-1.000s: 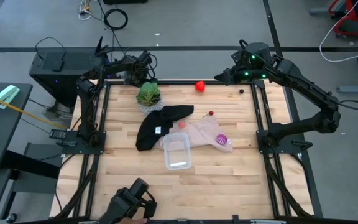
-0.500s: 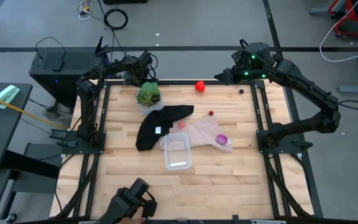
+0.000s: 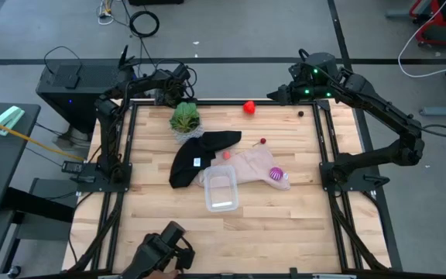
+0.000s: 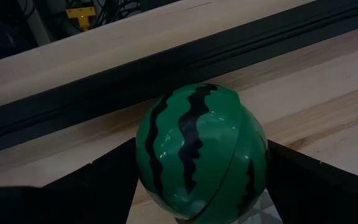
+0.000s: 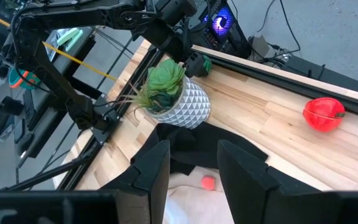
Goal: Pick and placing Produce into tupperware
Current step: Put the watermelon into the transparent container
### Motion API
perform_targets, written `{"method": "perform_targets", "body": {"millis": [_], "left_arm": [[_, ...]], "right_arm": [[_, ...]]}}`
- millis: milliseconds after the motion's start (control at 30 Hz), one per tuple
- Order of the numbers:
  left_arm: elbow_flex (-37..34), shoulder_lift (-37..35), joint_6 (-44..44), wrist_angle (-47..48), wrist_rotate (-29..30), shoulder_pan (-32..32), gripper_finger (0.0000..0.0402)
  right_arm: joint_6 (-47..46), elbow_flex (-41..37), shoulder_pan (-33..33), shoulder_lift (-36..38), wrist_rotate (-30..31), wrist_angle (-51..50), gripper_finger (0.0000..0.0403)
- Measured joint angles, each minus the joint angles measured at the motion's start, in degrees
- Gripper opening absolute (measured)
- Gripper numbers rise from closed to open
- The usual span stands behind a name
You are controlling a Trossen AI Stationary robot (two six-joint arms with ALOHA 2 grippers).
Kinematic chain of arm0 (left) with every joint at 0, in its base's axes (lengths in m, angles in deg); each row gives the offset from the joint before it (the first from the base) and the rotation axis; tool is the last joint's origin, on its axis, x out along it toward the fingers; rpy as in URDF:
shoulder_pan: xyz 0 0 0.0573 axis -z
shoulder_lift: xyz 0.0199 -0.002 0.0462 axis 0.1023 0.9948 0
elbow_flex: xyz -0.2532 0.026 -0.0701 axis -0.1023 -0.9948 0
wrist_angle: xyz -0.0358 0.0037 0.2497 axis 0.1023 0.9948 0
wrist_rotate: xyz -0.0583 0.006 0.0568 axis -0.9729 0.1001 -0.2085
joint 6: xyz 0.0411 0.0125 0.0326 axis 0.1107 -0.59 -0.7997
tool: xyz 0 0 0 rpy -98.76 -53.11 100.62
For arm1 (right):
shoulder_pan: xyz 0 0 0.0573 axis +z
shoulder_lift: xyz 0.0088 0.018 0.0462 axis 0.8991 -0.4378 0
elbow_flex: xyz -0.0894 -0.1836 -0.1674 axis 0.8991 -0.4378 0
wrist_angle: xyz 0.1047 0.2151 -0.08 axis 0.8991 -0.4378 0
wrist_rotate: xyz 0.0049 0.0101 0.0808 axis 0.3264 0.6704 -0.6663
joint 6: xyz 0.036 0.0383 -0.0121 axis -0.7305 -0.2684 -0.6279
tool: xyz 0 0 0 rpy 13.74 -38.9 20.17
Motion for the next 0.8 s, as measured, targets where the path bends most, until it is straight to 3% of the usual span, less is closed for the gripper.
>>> {"method": "perform_targets", "body": {"millis": [333, 800], "left_arm": [[0.84, -0.02, -0.91, 1.37, -0.15, -0.22, 0.0307], [16.5, -0.07, -4.66, 8.37, 1.16, -0.79, 0.0307]], "right_arm": [[0.08, 0.0, 0.0, 0.0, 0.0, -0.01, 0.0142], [0.43, 0.0, 0.0, 0.0, 0.0, -0.04, 0.0142]]}}
